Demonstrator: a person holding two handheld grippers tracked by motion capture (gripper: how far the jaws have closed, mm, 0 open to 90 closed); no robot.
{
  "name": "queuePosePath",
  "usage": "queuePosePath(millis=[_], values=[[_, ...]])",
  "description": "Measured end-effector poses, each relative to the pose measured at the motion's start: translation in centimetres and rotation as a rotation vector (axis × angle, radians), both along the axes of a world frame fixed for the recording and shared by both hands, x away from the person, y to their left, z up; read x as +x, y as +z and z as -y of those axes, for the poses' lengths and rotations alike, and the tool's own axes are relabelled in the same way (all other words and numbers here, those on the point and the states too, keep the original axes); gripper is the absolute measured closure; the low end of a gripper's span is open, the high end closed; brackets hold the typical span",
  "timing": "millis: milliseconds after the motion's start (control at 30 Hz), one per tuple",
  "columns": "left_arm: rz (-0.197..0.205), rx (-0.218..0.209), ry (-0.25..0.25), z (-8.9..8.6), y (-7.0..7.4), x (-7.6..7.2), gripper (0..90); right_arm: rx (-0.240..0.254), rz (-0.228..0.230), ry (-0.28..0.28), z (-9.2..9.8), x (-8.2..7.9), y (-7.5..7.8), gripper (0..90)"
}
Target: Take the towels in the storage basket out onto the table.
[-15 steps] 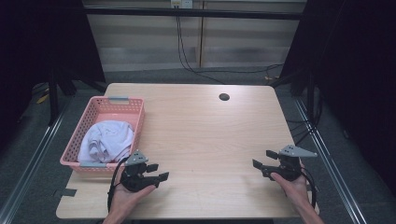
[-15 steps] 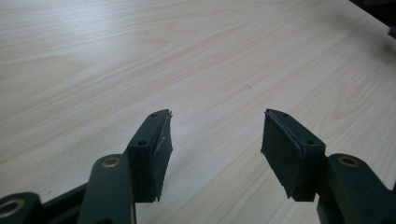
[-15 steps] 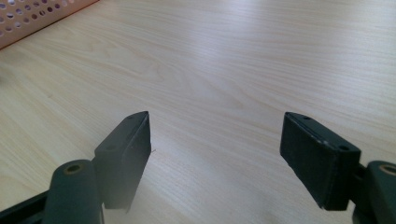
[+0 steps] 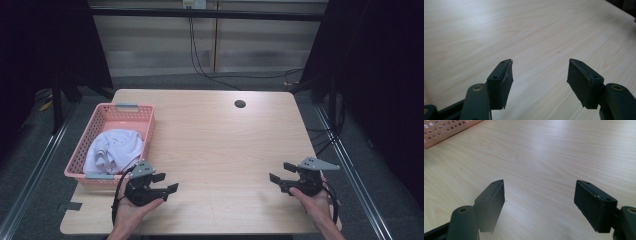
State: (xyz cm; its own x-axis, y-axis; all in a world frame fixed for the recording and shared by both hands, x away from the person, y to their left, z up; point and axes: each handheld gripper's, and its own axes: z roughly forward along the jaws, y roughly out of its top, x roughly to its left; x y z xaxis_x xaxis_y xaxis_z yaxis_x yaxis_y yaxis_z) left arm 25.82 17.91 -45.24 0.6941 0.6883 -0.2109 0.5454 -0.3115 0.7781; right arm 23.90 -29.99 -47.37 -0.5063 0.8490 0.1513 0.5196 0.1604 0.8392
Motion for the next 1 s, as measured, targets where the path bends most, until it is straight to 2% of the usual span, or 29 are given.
queuePosePath(millis=[67,200,233,333,500,733,1000], values=[[0.023,-0.025,0.006,-0.7,1.0,0.1,36.4,0.008,-0.004,0.008,-0.2,-0.1,0.0,25.1],[0.04,-0.03,0.028,-1.2,2.2,-0.1,37.5,0.005,-0.025,0.04,-0.6,-0.1,-0.1,27.0],[0.06,-0.026,0.018,-1.4,2.7,-0.4,37.5,0.006,-0.029,0.044,-0.7,-0.1,-0.2,27.0],[0.067,-0.01,0.022,-1.7,2.9,-0.4,37.4,0.01,-0.034,0.052,-0.8,0.0,-0.2,27.0],[0.051,0.006,0.055,-3.6,4.0,0.2,35.5,0.004,-0.032,0.067,-1.0,-0.2,-0.1,25.8],[0.07,0.036,0.102,-5.8,5.4,1.3,32.1,0.009,-0.041,0.071,-1.0,-0.2,-0.2,24.6],[0.067,0.063,0.122,-7.8,6.1,2.3,23.6,0.011,-0.047,0.081,-1.1,-0.1,-0.2,24.5]])
